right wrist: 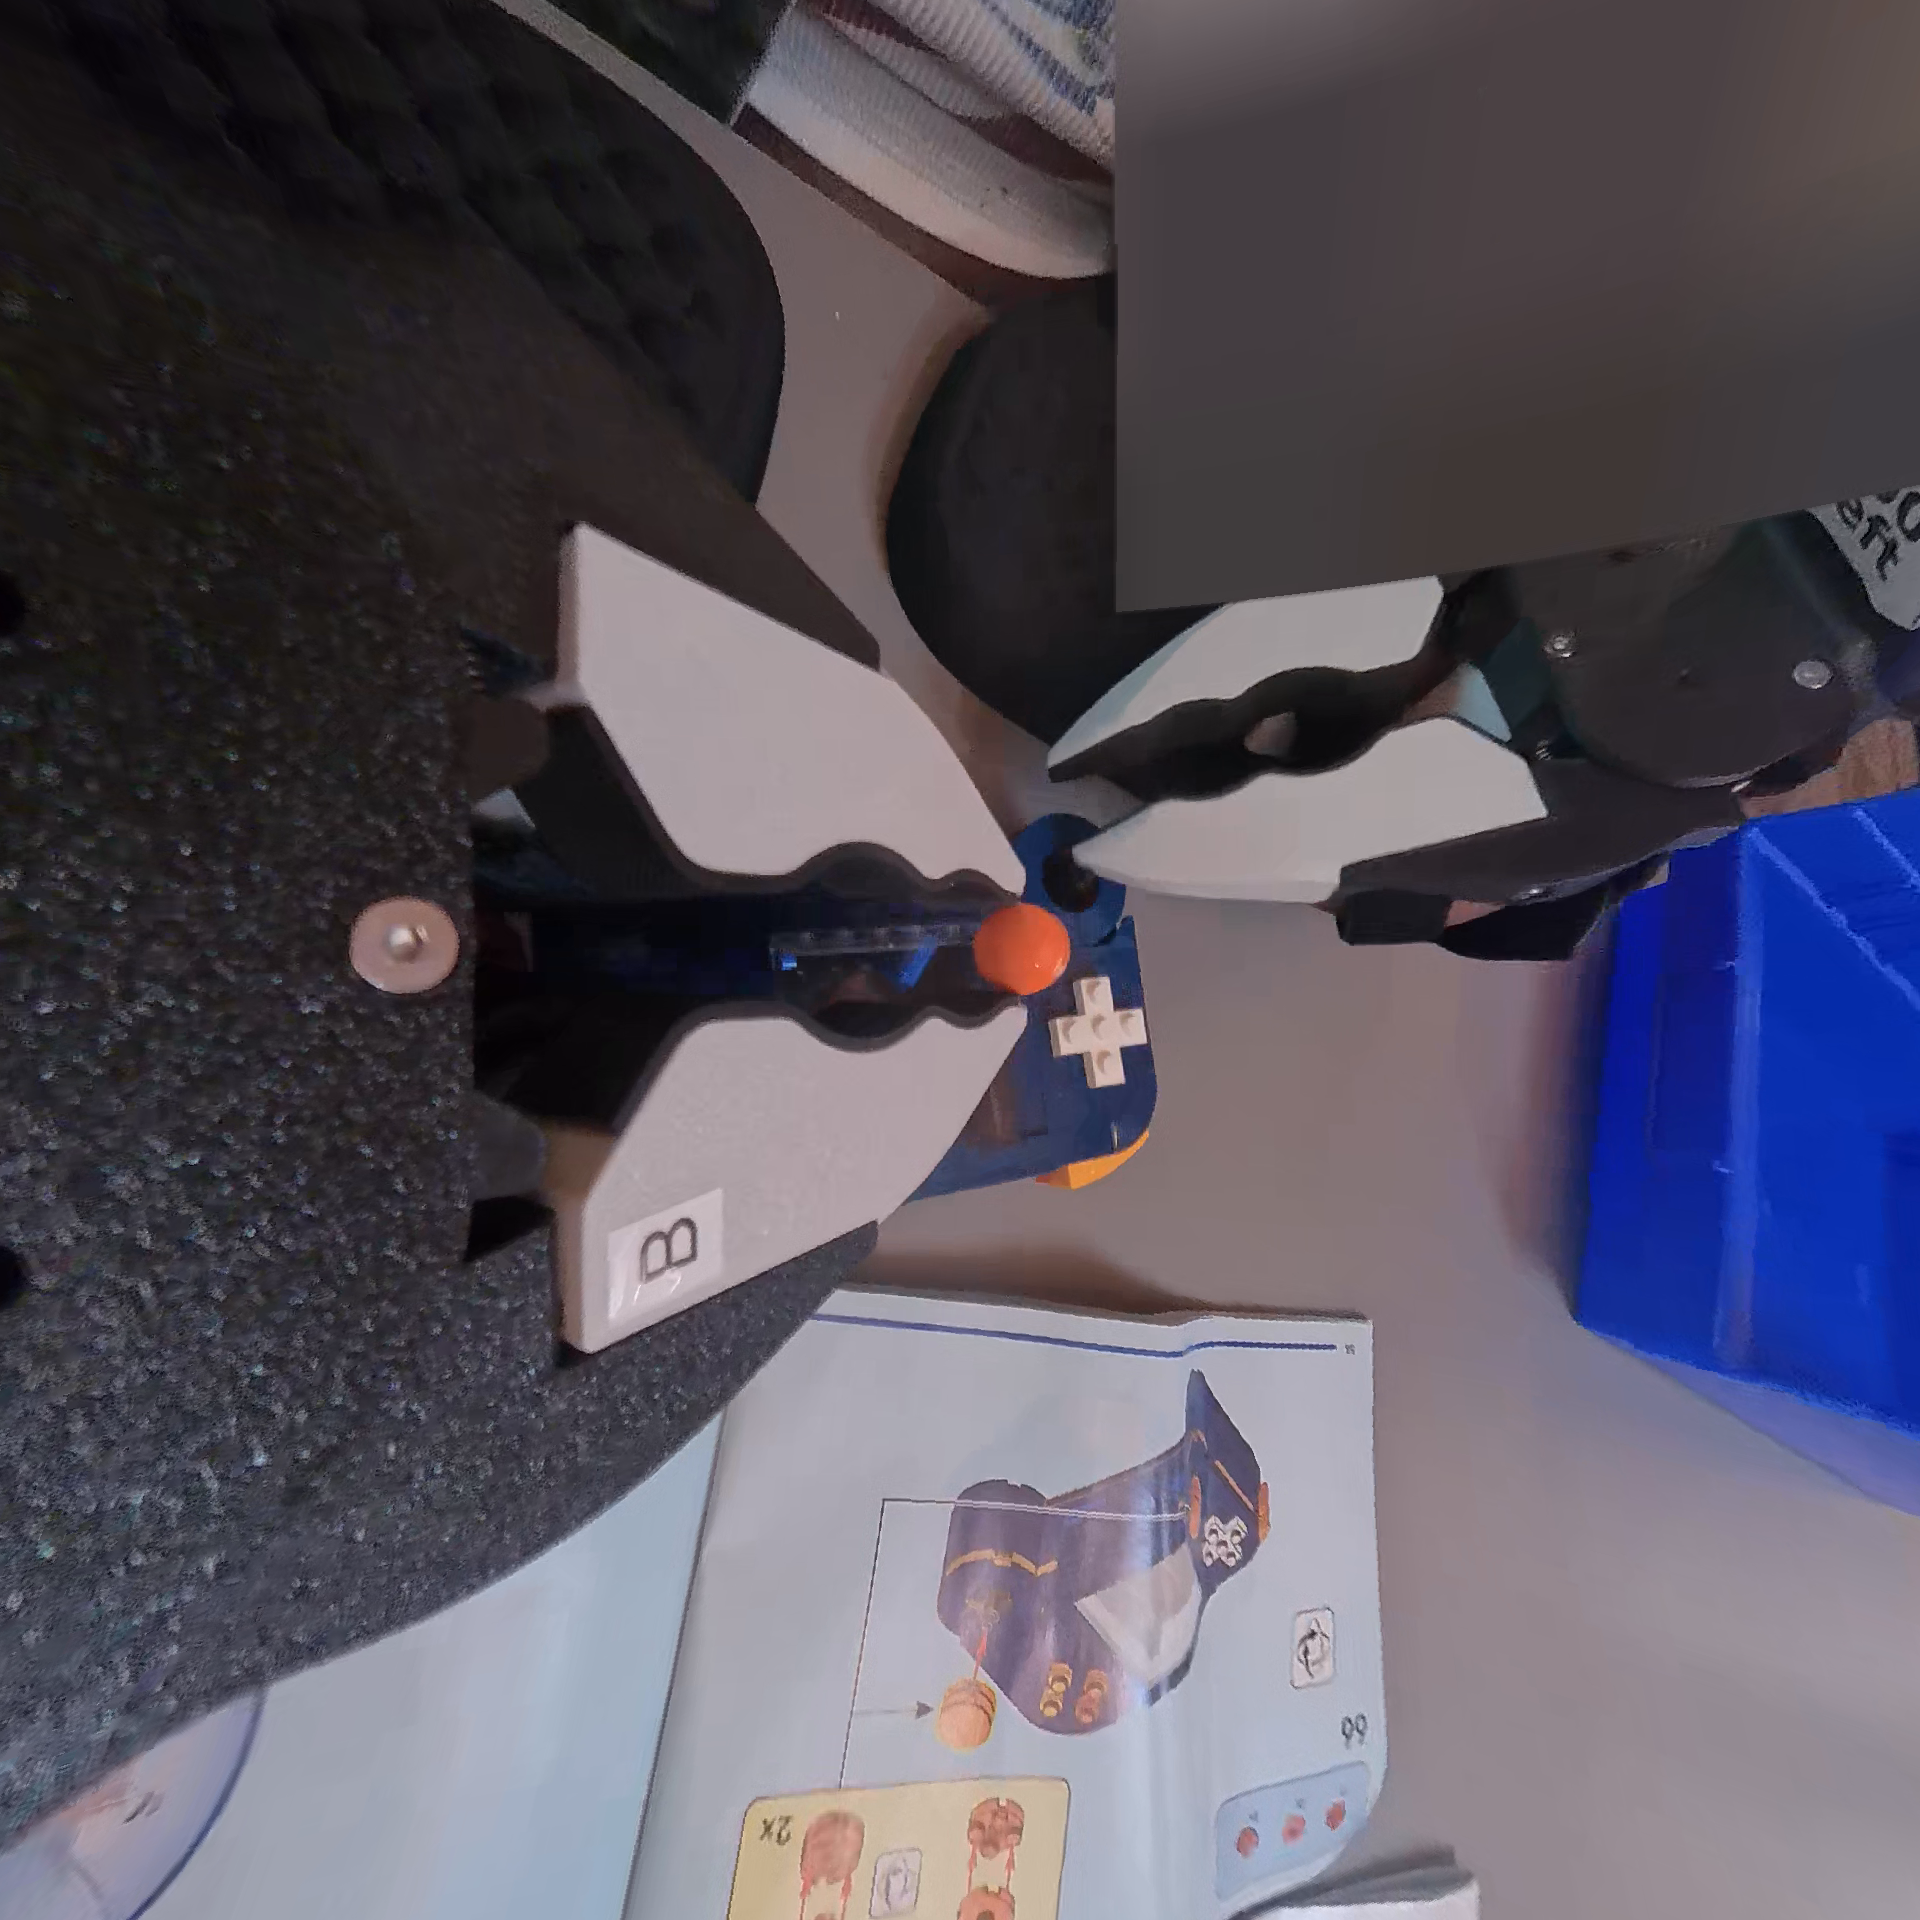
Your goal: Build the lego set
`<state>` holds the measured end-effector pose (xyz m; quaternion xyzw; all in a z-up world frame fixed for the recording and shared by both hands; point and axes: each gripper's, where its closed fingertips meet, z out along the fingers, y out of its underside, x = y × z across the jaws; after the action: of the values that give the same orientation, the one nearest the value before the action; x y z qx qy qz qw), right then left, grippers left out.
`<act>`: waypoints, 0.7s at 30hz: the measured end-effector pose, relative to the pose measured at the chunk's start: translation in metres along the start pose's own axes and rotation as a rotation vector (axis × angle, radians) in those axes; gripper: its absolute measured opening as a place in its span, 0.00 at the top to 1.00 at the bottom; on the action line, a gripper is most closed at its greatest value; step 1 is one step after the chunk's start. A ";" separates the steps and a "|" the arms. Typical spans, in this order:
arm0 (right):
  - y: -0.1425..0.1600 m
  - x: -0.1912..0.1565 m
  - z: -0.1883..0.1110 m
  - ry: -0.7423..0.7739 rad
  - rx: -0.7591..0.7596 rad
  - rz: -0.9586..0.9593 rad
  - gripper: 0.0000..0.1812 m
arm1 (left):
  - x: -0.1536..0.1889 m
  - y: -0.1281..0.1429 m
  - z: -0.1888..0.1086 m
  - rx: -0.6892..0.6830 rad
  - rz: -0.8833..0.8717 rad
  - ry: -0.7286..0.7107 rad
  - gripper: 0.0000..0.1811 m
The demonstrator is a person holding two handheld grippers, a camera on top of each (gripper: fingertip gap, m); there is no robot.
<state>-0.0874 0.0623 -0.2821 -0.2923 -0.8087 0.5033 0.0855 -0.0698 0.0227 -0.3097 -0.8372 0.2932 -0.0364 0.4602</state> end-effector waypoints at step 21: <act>-0.003 -0.019 0.033 0.118 -0.297 0.066 0.92 | -0.029 0.029 -0.106 0.502 -0.849 0.001 0.69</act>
<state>-0.0871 0.0255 -0.2925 -0.3570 -0.8578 0.3628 0.0721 -0.1419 -0.0536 -0.2661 -0.7461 -0.0917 -0.2906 0.5920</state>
